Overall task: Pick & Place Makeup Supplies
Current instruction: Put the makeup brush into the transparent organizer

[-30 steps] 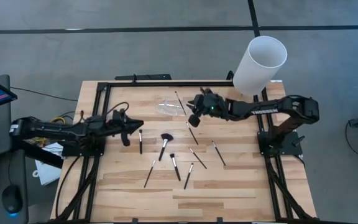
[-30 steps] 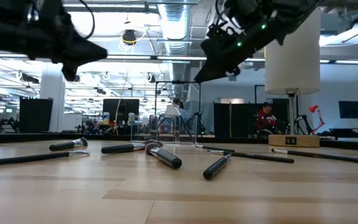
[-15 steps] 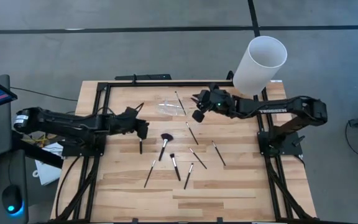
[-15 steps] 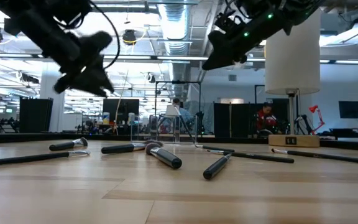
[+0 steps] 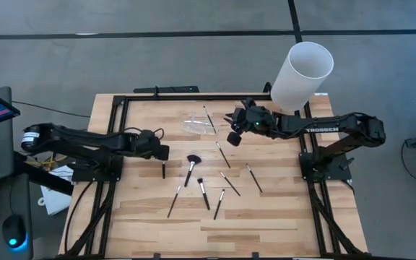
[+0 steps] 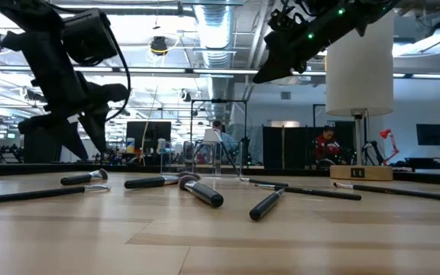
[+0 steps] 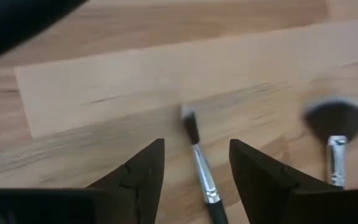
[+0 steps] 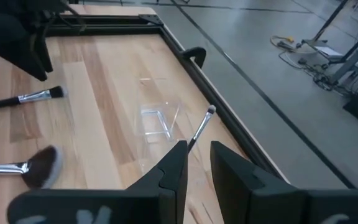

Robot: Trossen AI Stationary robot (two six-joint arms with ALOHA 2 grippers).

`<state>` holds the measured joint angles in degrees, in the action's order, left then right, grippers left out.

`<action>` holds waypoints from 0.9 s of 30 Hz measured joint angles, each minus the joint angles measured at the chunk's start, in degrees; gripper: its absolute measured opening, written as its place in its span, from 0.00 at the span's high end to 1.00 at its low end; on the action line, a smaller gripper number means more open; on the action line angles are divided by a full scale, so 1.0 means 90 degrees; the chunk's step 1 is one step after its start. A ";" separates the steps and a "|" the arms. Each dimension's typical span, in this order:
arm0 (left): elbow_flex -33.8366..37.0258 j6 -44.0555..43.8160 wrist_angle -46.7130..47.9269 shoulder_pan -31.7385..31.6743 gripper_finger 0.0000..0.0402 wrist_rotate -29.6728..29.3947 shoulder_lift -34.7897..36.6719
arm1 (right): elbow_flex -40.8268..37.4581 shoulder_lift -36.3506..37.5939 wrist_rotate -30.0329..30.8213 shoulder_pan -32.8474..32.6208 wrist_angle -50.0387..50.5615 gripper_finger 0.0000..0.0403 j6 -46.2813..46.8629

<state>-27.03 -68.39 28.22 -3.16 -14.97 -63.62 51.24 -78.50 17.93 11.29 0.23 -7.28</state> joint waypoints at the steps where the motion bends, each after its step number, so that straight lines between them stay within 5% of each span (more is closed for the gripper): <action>1: 0.0000 -0.0027 -0.0014 0.0002 0.55 0.0116 -0.0099 | 0.0000 0.0000 0.0000 0.0000 0.0002 0.85 0.0014; 17: 0.0000 -0.0084 -0.0528 0.0022 0.55 0.0476 -0.0842 | 0.0000 0.0000 0.0002 -0.0226 0.0111 0.85 0.0310; 27: 0.0002 0.0044 -0.0526 0.0024 0.67 0.0492 -0.0865 | 0.0000 0.0000 0.0022 -0.0459 0.0312 0.85 0.0464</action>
<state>-27.00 -67.99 23.49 -2.94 -10.55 -71.41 51.24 -78.50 18.13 7.16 3.03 -3.11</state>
